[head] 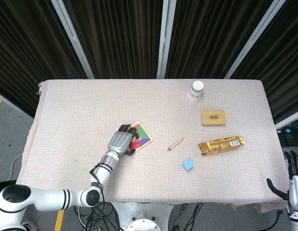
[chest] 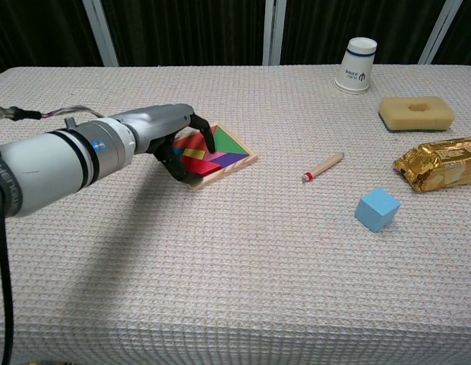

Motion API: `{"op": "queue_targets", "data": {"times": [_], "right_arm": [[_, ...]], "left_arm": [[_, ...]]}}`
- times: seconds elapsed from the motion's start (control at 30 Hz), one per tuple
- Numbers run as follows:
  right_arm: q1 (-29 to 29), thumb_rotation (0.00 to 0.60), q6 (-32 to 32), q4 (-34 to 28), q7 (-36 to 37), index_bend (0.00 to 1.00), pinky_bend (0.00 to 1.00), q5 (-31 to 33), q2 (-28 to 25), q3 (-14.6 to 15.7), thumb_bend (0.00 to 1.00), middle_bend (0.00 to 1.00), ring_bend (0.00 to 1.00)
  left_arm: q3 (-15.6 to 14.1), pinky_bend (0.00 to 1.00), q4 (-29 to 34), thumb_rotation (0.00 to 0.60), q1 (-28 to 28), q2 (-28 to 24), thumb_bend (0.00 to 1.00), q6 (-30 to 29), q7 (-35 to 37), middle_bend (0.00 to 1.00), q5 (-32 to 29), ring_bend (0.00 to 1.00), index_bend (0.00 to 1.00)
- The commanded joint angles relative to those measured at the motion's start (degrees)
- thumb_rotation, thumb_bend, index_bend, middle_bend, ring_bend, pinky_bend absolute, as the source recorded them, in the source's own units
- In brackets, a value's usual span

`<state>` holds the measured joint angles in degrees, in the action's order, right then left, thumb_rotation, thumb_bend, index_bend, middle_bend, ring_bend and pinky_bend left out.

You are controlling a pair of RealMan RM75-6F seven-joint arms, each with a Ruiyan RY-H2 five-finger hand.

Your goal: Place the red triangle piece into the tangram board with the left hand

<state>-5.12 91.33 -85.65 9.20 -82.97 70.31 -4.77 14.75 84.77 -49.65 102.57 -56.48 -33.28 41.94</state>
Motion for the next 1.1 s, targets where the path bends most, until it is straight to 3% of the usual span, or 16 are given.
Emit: {"op": "queue_targets", "data": {"times": [0.03,0.4,0.67,1.1], "right_arm": [[-0.01,0.6,-0.02,-0.02,0.04,0.0,0.02,0.02,-0.04,-0.02,0.15,0.0,0.0],[0.05,0.6,-0.21,0.21,0.15,0.0,0.02,0.03,0.1,-0.09,0.14,0.0,0.0],[0.06,0.6,-0.42,0.5,0.53,0.0,0.02,0.41,0.13,-0.3,0.15,0.0,0.0],[0.09,0.6,-0.83,1.05,0.9,0.0,0.02,0.56,0.36,-0.26,0.15,0.0,0.0]], "left_arm": [[-0.03,0.06,0.16,0.6,-0.05,-0.12,0.25,-0.23,0.48,0.14,0.34,0.02,0.27],[0.07,0.05,4.96,0.6,0.71,-4.06,0.25,-2.94,1.07,0.14,1.58,0.02,0.27],[-1.35,0.05,6.27,0.6,0.3,-6.24,0.26,-0.86,0.36,0.13,-0.46,0.01,0.41],[-2.4,0.05,4.22,0.6,-0.6,-5.65,0.29,0.98,2.07,0.12,-1.06,0.0,0.39]]}}
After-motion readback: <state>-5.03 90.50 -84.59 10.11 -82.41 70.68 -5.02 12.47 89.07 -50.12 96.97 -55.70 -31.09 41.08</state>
